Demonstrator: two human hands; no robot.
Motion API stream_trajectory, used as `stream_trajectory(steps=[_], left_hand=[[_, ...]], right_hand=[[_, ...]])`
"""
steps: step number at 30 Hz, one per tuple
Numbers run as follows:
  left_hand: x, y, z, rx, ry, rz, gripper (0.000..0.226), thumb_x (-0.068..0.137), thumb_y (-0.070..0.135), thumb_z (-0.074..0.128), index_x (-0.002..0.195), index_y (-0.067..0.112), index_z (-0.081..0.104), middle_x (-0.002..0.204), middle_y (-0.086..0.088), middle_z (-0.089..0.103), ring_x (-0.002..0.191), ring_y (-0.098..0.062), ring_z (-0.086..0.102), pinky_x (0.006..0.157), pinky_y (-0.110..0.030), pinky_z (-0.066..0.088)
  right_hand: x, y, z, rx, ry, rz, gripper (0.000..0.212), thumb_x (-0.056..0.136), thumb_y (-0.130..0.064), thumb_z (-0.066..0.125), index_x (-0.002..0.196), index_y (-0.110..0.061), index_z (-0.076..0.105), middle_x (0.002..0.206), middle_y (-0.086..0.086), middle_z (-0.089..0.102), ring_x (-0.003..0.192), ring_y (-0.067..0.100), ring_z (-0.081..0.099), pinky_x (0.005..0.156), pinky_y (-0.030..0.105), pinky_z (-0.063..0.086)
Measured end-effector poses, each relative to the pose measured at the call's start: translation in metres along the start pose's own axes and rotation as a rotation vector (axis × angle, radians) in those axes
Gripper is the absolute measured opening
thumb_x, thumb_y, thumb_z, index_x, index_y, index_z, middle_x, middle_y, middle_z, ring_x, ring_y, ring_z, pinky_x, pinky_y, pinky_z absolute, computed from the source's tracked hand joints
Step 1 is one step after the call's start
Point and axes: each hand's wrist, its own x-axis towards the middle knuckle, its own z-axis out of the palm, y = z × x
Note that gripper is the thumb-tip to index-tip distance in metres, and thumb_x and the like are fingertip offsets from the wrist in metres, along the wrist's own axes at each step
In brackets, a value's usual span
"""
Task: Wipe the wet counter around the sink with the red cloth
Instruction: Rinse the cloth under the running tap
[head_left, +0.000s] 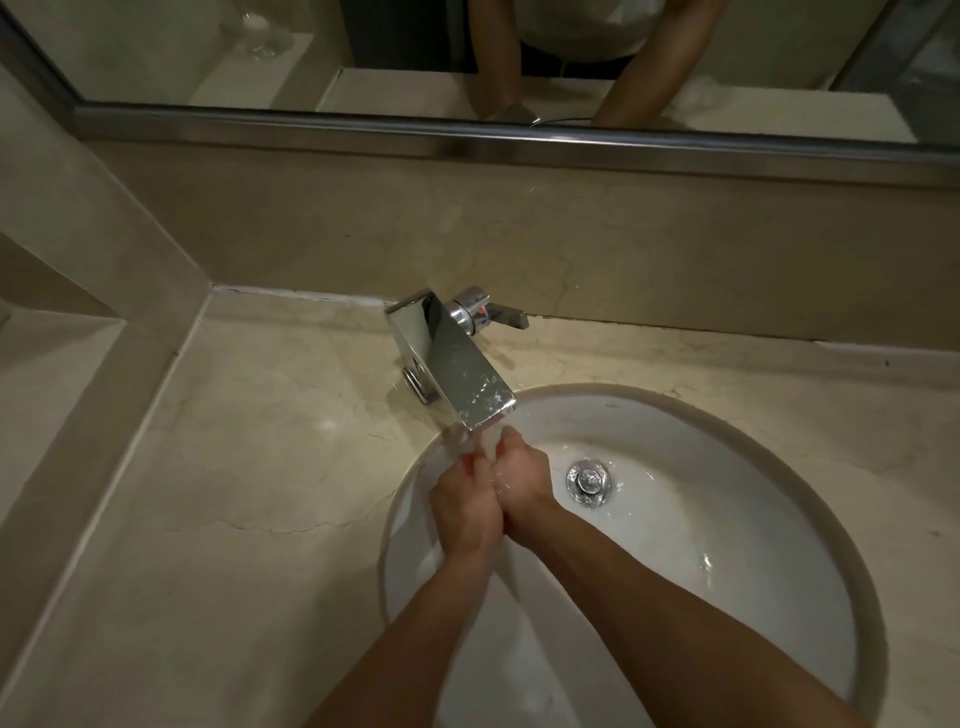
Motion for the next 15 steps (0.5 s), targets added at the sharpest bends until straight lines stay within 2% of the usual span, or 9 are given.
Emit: stream_trajectory(steps=[2, 4, 7, 9, 10, 12, 13, 14, 15], left_hand=[[0.0, -0.001, -0.001, -0.01, -0.057, -0.04, 0.043, 0.099, 0.037, 0.047, 0.07, 0.013, 0.067, 0.068, -0.008, 0.068, 0.075, -0.031, 0.07, 0.063, -0.035, 0.055], [-0.001, 0.0, 0.001, -0.031, -0.118, -0.061, 0.046, 0.099, 0.044, 0.047, 0.074, 0.012, 0.069, 0.073, -0.005, 0.069, 0.077, -0.025, 0.068, 0.064, -0.028, 0.048], [0.004, 0.001, 0.003, -0.089, -0.162, -0.124, 0.054, 0.099, 0.054, 0.042, 0.08, 0.01, 0.068, 0.084, -0.009, 0.071, 0.078, -0.025, 0.063, 0.068, -0.028, 0.045], [0.007, 0.004, 0.001, -0.117, -0.192, -0.166, 0.058, 0.093, 0.065, 0.043, 0.077, 0.015, 0.067, 0.086, -0.01, 0.072, 0.081, -0.027, 0.066, 0.078, -0.034, 0.051], [0.006, 0.006, 0.0, -0.112, -0.222, -0.162, 0.064, 0.087, 0.074, 0.044, 0.076, 0.015, 0.068, 0.084, -0.01, 0.074, 0.081, -0.027, 0.069, 0.081, -0.037, 0.053], [0.003, 0.01, -0.003, -0.095, -0.266, -0.108, 0.071, 0.075, 0.083, 0.047, 0.077, 0.016, 0.07, 0.077, -0.007, 0.074, 0.079, -0.024, 0.071, 0.081, -0.036, 0.054], [0.001, 0.01, -0.004, -0.084, -0.276, -0.08, 0.07, 0.071, 0.083, 0.05, 0.077, 0.016, 0.07, 0.076, -0.005, 0.074, 0.078, -0.021, 0.072, 0.081, -0.035, 0.055], [-0.003, 0.012, -0.007, -0.077, -0.279, -0.052, 0.07, 0.067, 0.083, 0.052, 0.076, 0.016, 0.07, 0.074, -0.002, 0.074, 0.076, -0.018, 0.072, 0.079, -0.033, 0.056], [-0.006, 0.011, -0.01, -0.066, -0.286, -0.028, 0.069, 0.063, 0.082, 0.055, 0.075, 0.016, 0.07, 0.072, 0.001, 0.074, 0.074, -0.014, 0.072, 0.076, -0.031, 0.057]], right_hand=[[-0.001, 0.003, -0.003, 0.034, 0.031, 0.012, 0.036, 0.095, -0.027, 0.051, 0.061, -0.015, 0.057, 0.066, 0.005, 0.062, 0.06, 0.022, 0.057, 0.053, 0.023, 0.05], [-0.007, 0.002, -0.014, 0.003, 0.074, -0.051, 0.045, 0.097, -0.033, 0.046, 0.058, -0.015, 0.059, 0.067, 0.008, 0.063, 0.071, 0.029, 0.06, 0.073, 0.037, 0.052], [-0.026, -0.012, -0.035, -0.212, 0.166, -0.337, 0.044, 0.104, -0.041, 0.039, 0.071, -0.016, 0.054, 0.072, 0.002, 0.06, 0.078, 0.025, 0.059, 0.077, 0.039, 0.047], [-0.045, -0.032, -0.048, -0.18, 0.263, -0.488, 0.042, 0.103, -0.049, 0.033, 0.083, -0.02, 0.055, 0.086, -0.001, 0.058, 0.09, 0.021, 0.057, 0.083, 0.037, 0.045], [-0.053, -0.045, -0.053, -0.116, 0.291, -0.544, 0.042, 0.104, -0.05, 0.031, 0.096, -0.021, 0.059, 0.099, -0.003, 0.059, 0.101, 0.019, 0.056, 0.089, 0.034, 0.042], [-0.064, -0.072, -0.055, 0.009, 0.209, -0.579, 0.056, 0.102, -0.057, 0.026, 0.132, -0.021, 0.056, 0.131, -0.008, 0.056, 0.126, 0.009, 0.048, 0.106, 0.027, 0.034], [-0.064, -0.084, -0.054, 0.069, 0.126, -0.565, 0.069, 0.097, -0.066, 0.024, 0.142, -0.02, 0.051, 0.142, -0.009, 0.053, 0.133, 0.007, 0.045, 0.113, 0.028, 0.031], [-0.063, -0.093, -0.051, 0.123, 0.057, -0.527, 0.079, 0.093, -0.072, 0.024, 0.143, -0.018, 0.051, 0.143, -0.006, 0.055, 0.135, 0.009, 0.047, 0.117, 0.033, 0.031], [-0.063, -0.1, -0.049, 0.186, 0.013, -0.502, 0.077, 0.094, -0.071, 0.026, 0.138, -0.015, 0.055, 0.134, -0.003, 0.062, 0.129, 0.012, 0.054, 0.117, 0.037, 0.036]])
